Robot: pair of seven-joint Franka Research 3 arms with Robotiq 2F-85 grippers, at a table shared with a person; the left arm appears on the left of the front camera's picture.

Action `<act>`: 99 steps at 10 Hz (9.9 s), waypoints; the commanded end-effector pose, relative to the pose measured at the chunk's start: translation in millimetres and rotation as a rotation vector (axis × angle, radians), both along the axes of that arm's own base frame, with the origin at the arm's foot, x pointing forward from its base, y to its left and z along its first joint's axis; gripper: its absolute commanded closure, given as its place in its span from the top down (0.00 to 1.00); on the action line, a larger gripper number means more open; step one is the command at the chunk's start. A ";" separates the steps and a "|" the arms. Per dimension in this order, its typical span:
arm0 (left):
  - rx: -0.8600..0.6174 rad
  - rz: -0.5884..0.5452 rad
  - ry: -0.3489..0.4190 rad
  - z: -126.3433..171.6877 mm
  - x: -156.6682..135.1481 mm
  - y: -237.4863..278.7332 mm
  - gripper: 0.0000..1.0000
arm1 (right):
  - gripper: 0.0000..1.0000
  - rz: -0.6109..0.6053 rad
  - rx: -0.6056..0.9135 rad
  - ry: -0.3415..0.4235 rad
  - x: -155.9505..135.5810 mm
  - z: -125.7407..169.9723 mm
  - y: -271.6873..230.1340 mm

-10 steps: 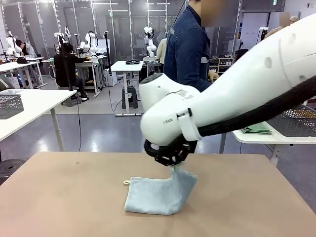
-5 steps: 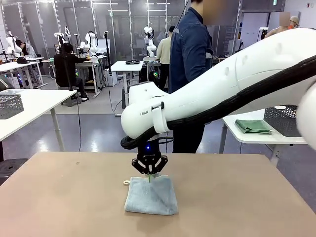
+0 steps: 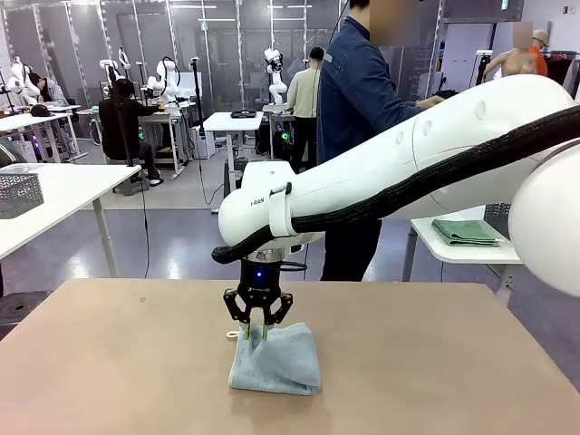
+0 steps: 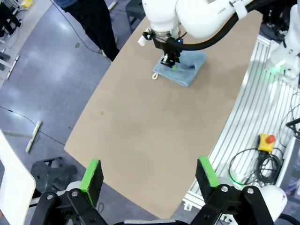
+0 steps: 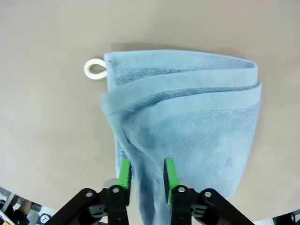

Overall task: Fold the towels and place them in the basket.
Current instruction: When a person lays out a Towel with hook on the table, fold it in half twice, then place the folded Towel with hook on the right side of the table, then when a person lays out a Towel with hook on the table, fold it in half twice.

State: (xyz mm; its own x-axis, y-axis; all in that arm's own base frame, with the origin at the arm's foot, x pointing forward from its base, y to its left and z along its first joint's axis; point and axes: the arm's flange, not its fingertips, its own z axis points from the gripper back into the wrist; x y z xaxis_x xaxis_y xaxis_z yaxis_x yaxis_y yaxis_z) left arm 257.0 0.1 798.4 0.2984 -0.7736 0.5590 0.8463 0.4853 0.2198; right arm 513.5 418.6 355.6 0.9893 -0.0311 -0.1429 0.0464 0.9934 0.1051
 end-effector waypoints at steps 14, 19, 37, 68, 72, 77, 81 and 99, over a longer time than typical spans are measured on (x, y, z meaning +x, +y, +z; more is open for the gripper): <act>0.001 0.002 -0.004 -1.0 -0.1 -0.6 1.00 | 1.00 -0.002 0.037 -0.028 -3.2 2.8 -7.0; 0.001 0.002 -0.004 -1.0 -0.1 -0.6 1.00 | 1.00 -0.002 0.037 -0.028 -3.2 2.8 -7.0; 0.001 0.002 -0.004 -1.0 -0.1 -0.6 1.00 | 1.00 -0.104 0.770 -0.196 -64.4 -85.9 -234.1; 0.001 0.002 -0.004 -1.0 -0.1 -0.6 1.00 | 0.06 0.043 0.436 -0.362 -68.0 -9.8 -301.2; 0.001 0.002 -0.004 -1.0 -0.1 -0.6 1.00 | 0.06 0.048 0.355 -0.371 -65.6 -18.3 -440.6; 0.001 0.002 -0.004 -1.0 -0.1 -0.6 1.00 | 0.06 -0.008 0.207 -0.329 -63.2 -28.5 -541.3; 0.001 0.002 -0.004 -1.0 -0.1 -0.6 1.00 | 0.38 0.004 0.155 -0.328 -61.0 -26.4 -553.3; 0.001 0.002 -0.004 -1.0 -0.1 -0.6 1.00 | 0.99 -0.029 0.005 -0.372 -94.2 18.8 -535.2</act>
State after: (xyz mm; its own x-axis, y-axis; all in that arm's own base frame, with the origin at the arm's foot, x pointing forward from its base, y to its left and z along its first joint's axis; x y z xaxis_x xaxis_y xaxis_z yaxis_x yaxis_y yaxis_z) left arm 257.2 0.6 798.2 0.2989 -0.7729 0.5597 0.8462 0.4858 0.2190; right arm 416.8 -115.5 375.4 0.9714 -0.0741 0.2256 0.0459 0.9908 0.1276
